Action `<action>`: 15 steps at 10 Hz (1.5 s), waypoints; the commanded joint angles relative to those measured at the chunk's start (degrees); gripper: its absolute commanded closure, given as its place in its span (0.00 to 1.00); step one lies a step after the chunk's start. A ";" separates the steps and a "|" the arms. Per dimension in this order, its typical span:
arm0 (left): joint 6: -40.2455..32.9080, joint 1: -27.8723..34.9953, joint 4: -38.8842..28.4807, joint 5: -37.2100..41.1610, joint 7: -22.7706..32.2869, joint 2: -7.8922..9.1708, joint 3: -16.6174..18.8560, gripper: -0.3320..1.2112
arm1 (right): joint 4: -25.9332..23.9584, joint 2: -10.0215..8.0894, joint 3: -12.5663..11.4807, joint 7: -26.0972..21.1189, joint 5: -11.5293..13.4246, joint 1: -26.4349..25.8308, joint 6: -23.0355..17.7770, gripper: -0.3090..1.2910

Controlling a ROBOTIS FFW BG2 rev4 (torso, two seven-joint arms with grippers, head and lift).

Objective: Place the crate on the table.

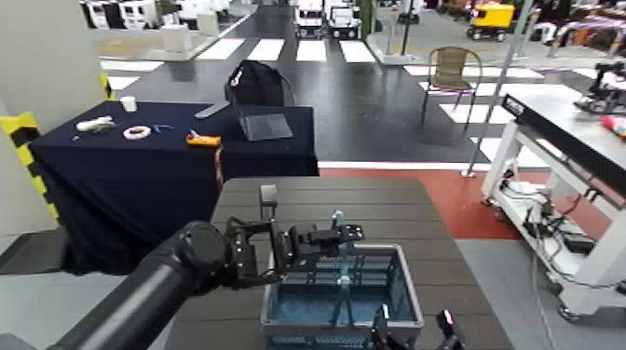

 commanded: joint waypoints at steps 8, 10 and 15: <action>-10.14 7.56 -14.32 -17.67 10.14 3.02 8.64 0.29 | -0.28 -0.18 -0.53 0.00 -0.18 0.38 0.09 0.28; -14.18 14.50 -28.47 -24.61 18.58 4.52 13.47 0.29 | -0.55 -0.09 -0.70 0.00 -0.18 0.64 0.35 0.28; -33.87 34.28 -47.19 -37.88 32.64 4.08 19.45 0.29 | -1.16 0.26 -1.41 0.00 0.44 1.17 0.88 0.28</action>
